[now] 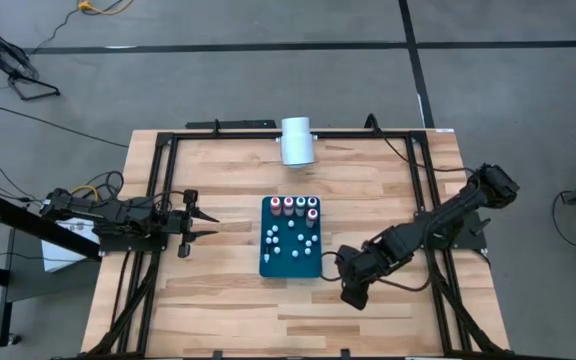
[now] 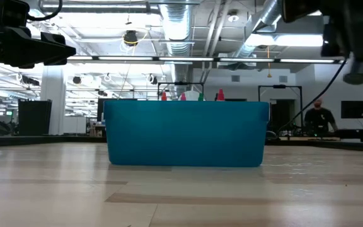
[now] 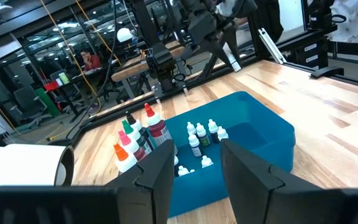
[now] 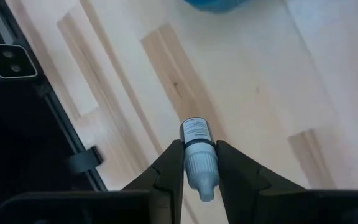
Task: Pick & Place food coloring
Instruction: Put the small black food coloring bottle into the blue bin
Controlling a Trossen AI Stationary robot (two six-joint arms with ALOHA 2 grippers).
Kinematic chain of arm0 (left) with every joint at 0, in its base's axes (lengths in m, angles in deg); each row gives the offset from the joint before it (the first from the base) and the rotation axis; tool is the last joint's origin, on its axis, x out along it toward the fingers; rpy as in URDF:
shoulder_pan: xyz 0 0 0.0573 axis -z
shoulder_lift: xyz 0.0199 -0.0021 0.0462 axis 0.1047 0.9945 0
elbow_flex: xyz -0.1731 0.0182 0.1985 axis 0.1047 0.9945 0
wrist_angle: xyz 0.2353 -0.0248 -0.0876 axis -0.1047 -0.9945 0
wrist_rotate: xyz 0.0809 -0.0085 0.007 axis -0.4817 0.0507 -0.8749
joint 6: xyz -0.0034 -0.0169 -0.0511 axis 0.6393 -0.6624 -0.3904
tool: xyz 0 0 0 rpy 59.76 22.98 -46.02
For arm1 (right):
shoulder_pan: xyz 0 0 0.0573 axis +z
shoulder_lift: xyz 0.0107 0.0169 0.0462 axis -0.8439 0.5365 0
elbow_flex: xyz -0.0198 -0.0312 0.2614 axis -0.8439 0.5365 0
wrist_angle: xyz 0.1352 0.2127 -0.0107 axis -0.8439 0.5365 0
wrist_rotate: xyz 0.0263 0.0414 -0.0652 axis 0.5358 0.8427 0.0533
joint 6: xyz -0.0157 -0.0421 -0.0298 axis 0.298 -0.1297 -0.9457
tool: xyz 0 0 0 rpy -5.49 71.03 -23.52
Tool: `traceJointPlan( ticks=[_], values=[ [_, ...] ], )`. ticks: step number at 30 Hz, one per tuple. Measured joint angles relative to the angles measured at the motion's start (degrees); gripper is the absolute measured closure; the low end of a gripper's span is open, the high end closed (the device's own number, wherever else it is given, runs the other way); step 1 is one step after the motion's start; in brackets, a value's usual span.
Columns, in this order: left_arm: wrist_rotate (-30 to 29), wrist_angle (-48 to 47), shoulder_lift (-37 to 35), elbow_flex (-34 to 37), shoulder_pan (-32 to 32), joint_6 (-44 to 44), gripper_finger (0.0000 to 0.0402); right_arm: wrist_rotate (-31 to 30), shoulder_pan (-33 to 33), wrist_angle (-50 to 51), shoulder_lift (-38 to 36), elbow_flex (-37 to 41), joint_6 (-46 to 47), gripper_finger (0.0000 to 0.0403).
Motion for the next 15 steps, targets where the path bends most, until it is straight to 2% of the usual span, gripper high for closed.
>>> traceJointPlan(
  ticks=[15],
  values=[
    [0.0,-0.01,-0.01,0.0,-0.01,0.0,0.0278,-5.11,-5.65,2.7,0.04,-5.05,-17.58,0.0331]
  ],
)
